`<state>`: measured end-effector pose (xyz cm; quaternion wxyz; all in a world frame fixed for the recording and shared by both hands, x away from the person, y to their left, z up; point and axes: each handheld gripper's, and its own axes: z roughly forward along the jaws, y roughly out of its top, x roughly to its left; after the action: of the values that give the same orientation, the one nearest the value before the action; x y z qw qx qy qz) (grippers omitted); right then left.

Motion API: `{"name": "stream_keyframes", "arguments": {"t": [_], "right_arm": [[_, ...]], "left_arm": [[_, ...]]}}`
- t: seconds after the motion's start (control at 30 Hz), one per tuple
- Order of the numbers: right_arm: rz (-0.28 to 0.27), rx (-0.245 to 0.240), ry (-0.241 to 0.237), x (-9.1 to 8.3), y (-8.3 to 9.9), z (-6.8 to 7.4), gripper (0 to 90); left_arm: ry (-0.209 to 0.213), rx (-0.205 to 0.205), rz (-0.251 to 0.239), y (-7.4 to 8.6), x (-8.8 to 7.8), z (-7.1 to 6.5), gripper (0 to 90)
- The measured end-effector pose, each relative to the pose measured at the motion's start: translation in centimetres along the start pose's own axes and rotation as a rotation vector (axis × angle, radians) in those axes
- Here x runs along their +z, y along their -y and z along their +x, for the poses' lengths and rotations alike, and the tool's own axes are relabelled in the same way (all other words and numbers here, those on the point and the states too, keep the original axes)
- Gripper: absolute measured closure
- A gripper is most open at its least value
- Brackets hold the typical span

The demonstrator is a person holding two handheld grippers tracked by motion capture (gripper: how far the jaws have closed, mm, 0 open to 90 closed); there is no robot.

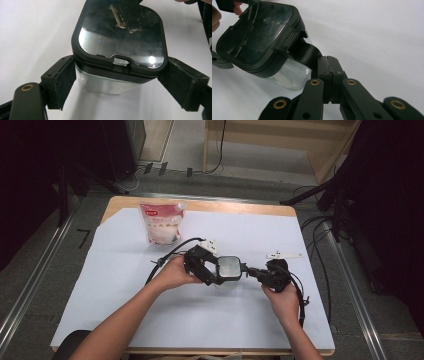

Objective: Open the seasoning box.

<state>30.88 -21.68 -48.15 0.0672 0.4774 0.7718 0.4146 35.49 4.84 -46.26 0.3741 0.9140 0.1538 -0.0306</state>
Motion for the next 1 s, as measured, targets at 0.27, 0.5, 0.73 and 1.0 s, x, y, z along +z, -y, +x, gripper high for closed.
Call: {"name": "stream_keyframes", "arguments": {"t": [0.27, 0.5, 0.73, 1.0], "right_arm": [[-0.001, 0.004, -0.002, 0.0, 0.0, 0.0, 90.0], [0.000, 0.004, 0.001, 0.0, 0.0, 0.1, 90.0], [0.002, 0.006, -0.002, 0.0, 0.0, 0.1, 90.0], [-0.005, 0.003, 0.000, 0.0, -0.1, 0.1, 90.0]], "left_arm": [[-0.015, 0.005, -0.004, -0.2, -0.2, -0.2, 16.9], [-0.034, 0.017, -0.007, -0.5, -0.5, -0.5, 17.5], [-0.042, 0.019, -0.020, -1.0, -1.1, -0.6, 17.8], [-0.056, 0.028, -0.002, -1.3, -1.3, -0.9, 17.8]]}}
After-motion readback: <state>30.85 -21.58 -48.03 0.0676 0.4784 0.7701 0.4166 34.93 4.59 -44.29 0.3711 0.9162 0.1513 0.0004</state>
